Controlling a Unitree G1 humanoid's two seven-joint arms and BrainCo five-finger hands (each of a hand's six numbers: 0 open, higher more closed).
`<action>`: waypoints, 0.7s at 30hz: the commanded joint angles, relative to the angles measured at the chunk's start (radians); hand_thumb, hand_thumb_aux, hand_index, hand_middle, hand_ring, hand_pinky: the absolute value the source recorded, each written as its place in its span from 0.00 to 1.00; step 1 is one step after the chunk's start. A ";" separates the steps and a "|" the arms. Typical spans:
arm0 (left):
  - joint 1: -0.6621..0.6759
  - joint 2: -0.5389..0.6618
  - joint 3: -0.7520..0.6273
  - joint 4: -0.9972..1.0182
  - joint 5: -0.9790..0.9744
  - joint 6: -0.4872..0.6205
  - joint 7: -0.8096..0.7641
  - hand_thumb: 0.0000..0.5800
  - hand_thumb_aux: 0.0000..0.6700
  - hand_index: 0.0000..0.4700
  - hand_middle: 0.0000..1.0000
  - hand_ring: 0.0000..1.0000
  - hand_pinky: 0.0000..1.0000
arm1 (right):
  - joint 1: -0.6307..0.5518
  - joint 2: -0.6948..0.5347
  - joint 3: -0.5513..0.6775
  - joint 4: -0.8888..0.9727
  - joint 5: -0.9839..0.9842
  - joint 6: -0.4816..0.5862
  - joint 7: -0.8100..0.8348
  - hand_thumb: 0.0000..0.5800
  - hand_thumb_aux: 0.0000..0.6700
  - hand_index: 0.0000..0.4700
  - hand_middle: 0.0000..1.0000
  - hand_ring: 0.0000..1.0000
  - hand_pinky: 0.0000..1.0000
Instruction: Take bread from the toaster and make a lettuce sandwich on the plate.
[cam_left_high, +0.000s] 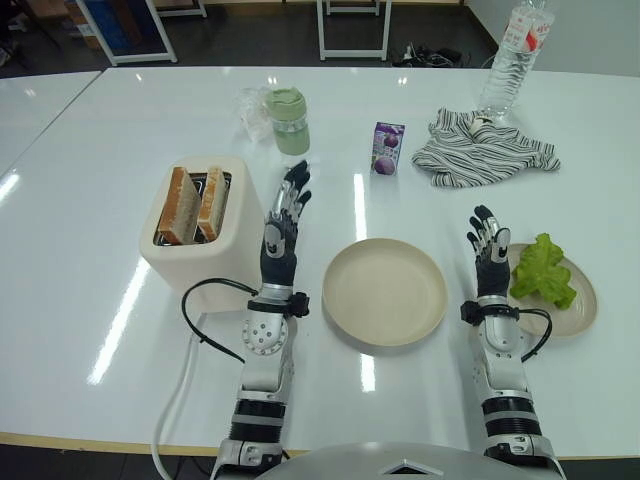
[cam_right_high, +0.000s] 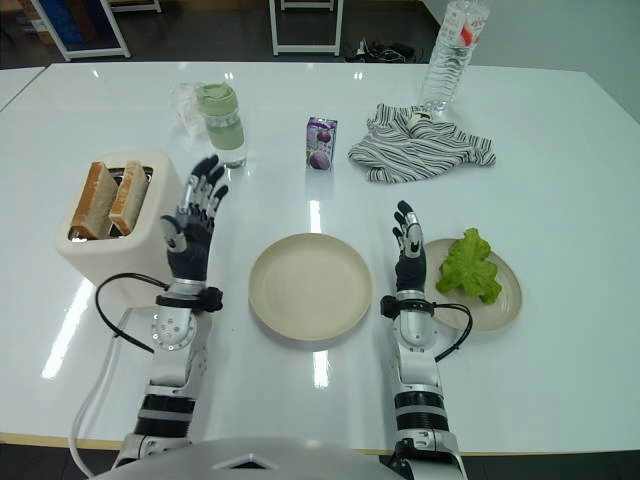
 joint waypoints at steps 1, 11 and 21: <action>-0.003 0.098 0.042 -0.485 0.004 0.275 -0.016 0.00 0.00 0.00 0.00 0.00 0.00 | -0.027 -0.003 0.016 0.044 -0.037 0.009 -0.014 0.00 0.00 0.00 0.00 0.00 0.00; 0.010 0.444 0.440 -0.443 0.249 0.590 -0.030 0.00 0.00 0.00 0.00 0.00 0.00 | -0.014 0.014 0.011 0.055 -0.049 -0.017 -0.060 0.00 0.00 0.00 0.00 0.00 0.00; 0.145 0.522 0.451 -0.188 0.609 0.572 0.122 0.00 0.00 0.00 0.00 0.00 0.00 | 0.000 0.011 0.009 0.051 -0.051 -0.019 -0.074 0.00 0.00 0.00 0.00 0.00 0.00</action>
